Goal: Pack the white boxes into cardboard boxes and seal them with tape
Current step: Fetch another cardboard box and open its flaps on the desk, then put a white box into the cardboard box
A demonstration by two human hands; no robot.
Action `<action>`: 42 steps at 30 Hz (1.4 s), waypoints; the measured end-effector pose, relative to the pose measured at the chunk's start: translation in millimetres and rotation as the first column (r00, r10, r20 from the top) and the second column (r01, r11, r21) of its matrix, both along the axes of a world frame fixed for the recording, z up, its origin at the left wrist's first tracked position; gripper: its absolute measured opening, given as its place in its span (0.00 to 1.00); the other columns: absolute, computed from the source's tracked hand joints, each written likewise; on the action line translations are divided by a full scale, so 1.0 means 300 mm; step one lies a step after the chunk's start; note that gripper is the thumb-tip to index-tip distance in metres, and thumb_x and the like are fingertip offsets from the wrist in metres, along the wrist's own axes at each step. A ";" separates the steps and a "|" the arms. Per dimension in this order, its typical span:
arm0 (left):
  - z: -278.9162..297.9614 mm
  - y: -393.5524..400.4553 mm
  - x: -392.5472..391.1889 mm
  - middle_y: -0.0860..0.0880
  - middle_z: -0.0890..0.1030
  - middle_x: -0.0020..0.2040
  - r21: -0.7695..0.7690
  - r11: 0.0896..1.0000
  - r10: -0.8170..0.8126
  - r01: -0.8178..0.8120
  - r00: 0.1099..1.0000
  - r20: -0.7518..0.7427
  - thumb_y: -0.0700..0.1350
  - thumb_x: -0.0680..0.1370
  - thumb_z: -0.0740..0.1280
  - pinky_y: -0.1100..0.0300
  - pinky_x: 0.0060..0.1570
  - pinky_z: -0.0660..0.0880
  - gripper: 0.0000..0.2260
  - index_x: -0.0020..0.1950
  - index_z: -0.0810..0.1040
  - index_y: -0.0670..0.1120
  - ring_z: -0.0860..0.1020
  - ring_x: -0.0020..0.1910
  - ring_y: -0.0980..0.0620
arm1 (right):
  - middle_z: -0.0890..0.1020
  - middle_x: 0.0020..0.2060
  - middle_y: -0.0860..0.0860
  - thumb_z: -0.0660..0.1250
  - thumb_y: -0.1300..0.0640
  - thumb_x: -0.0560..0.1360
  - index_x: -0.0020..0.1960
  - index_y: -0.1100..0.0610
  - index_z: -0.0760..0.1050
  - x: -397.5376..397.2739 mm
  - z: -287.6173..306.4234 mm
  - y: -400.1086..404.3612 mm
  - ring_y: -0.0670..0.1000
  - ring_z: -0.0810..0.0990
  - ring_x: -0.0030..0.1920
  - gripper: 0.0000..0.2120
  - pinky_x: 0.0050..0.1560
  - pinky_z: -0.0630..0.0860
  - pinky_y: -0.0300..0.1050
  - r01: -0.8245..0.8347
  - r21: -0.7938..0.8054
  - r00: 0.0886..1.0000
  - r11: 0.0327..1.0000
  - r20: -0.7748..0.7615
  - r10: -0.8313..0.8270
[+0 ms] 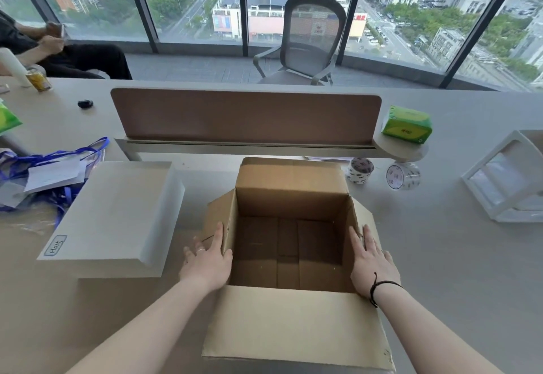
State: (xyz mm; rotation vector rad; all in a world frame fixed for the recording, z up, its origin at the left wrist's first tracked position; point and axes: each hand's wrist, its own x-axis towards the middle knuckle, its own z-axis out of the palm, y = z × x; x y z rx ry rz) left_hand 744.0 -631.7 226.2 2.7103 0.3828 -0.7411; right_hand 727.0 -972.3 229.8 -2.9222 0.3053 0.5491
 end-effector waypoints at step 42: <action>-0.015 0.794 -0.045 0.45 0.75 0.59 -0.403 0.698 0.706 -0.593 0.663 0.247 0.55 0.76 0.71 0.52 0.55 0.73 0.16 0.59 0.74 0.49 0.76 0.57 0.43 | 0.63 0.78 0.48 0.62 0.47 0.81 0.79 0.50 0.57 0.326 0.197 1.177 0.50 0.61 0.77 0.29 0.74 0.60 0.45 -0.446 0.336 0.894 0.829 0.127 0.430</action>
